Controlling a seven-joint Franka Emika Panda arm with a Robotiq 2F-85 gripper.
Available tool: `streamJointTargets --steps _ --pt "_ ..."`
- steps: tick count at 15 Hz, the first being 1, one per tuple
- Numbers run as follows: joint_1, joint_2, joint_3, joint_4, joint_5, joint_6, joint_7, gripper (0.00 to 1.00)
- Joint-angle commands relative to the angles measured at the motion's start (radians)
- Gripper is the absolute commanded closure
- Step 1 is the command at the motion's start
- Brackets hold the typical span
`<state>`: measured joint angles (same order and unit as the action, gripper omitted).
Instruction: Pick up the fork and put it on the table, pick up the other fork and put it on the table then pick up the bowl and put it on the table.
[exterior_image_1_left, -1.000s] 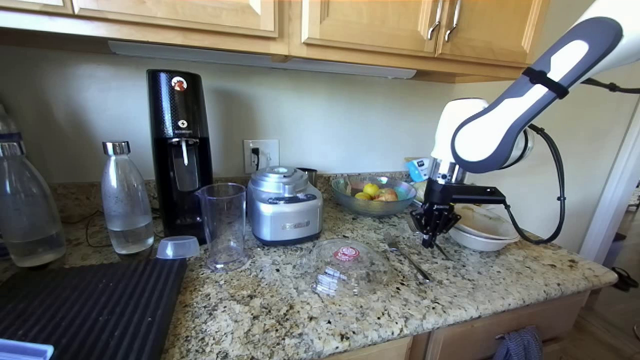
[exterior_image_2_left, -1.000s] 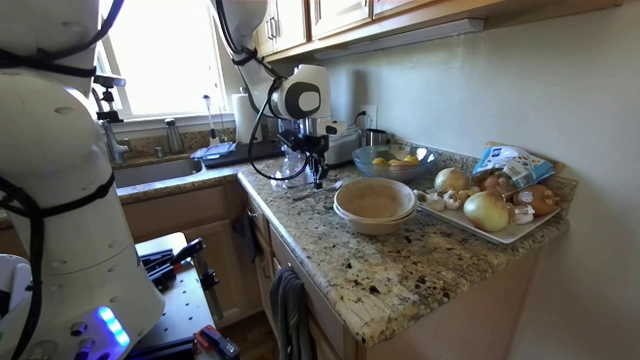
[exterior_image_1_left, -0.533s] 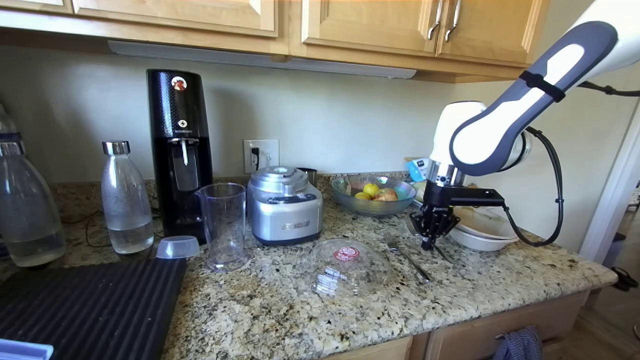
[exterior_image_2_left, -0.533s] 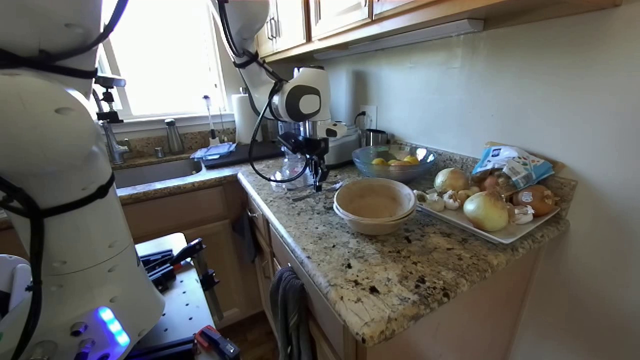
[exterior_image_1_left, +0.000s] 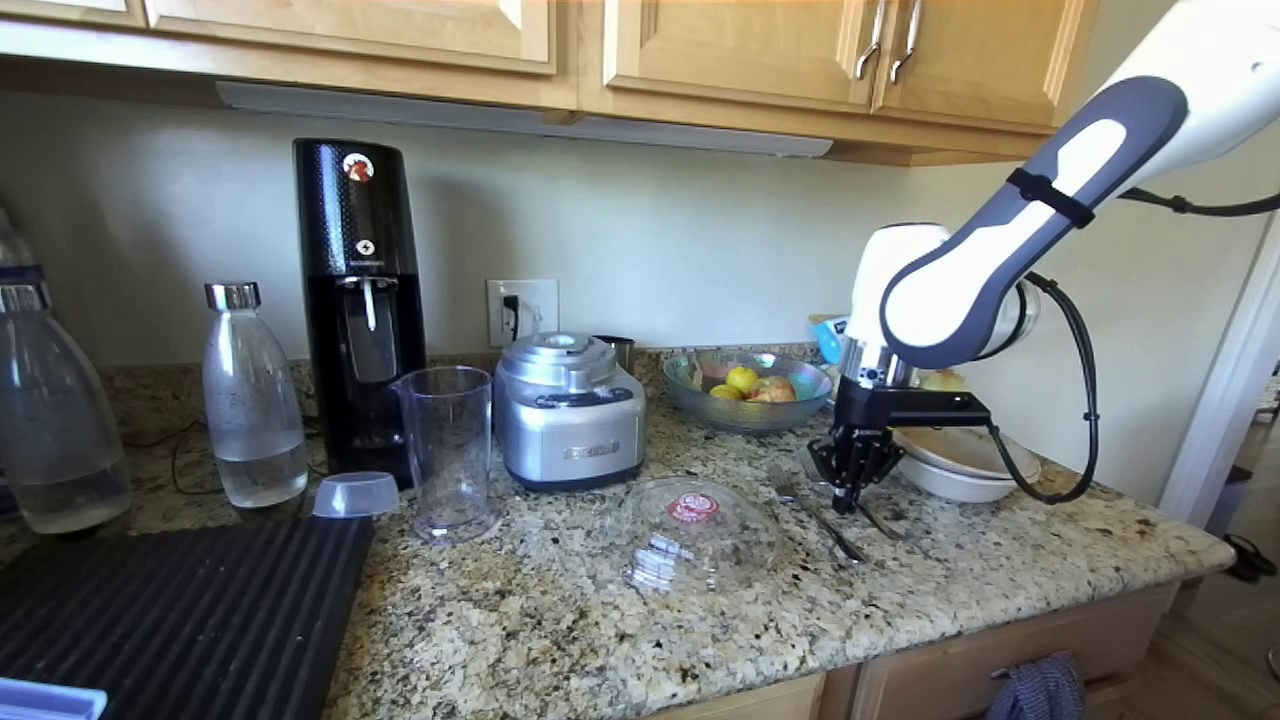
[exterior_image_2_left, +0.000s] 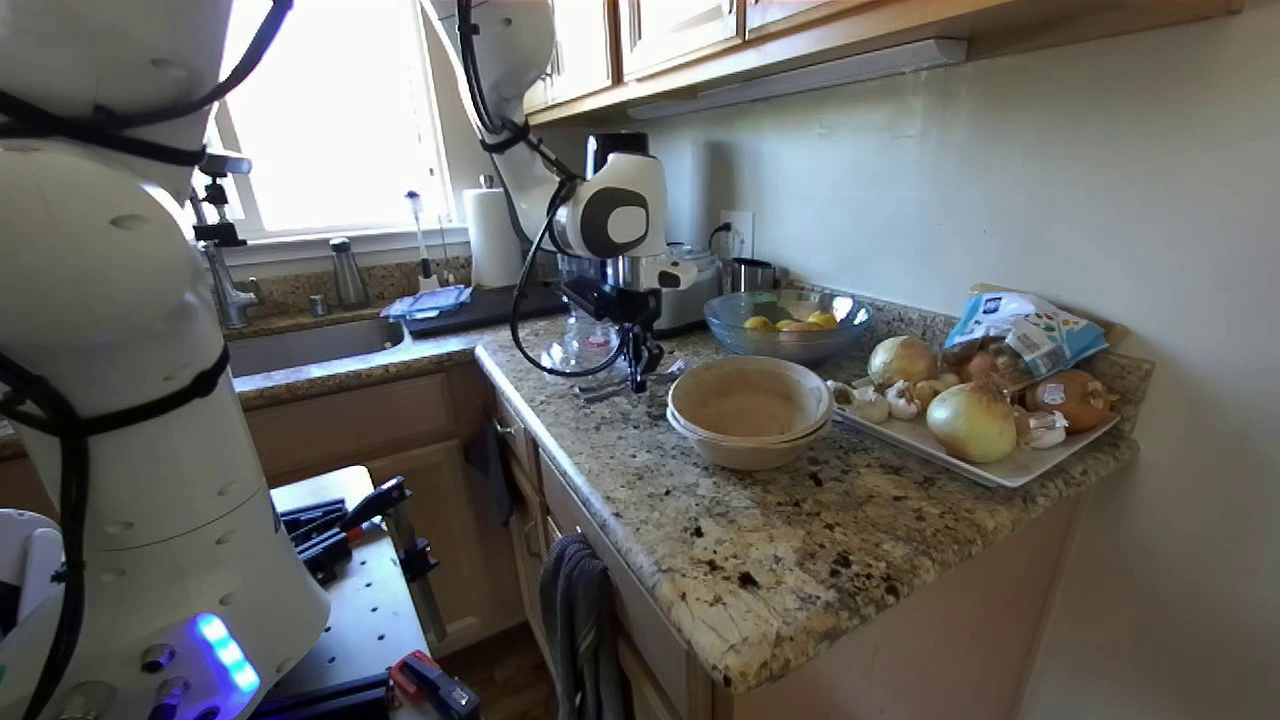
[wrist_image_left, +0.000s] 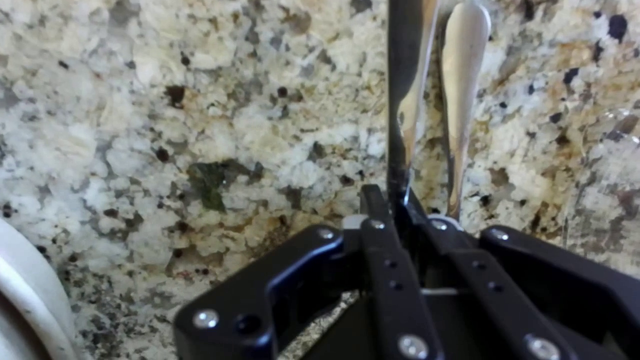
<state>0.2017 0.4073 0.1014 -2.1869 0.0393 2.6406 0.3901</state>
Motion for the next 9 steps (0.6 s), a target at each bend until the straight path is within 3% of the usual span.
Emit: streamJointTargets --steps 1,2,3,4,9 --pt "0.011 0.018 0.002 0.020 0.018 0.021 -0.032 0.94" --pt "0.013 0.022 0.003 0.027 0.017 0.021 -0.031 0.93" --pt "0.015 0.027 0.002 0.031 0.015 0.019 -0.032 0.87" --pt "0.019 0.028 -0.002 0.033 0.010 0.015 -0.028 0.65" --pt "0.037 -0.035 -0.013 -0.008 -0.017 0.030 -0.023 0.34"
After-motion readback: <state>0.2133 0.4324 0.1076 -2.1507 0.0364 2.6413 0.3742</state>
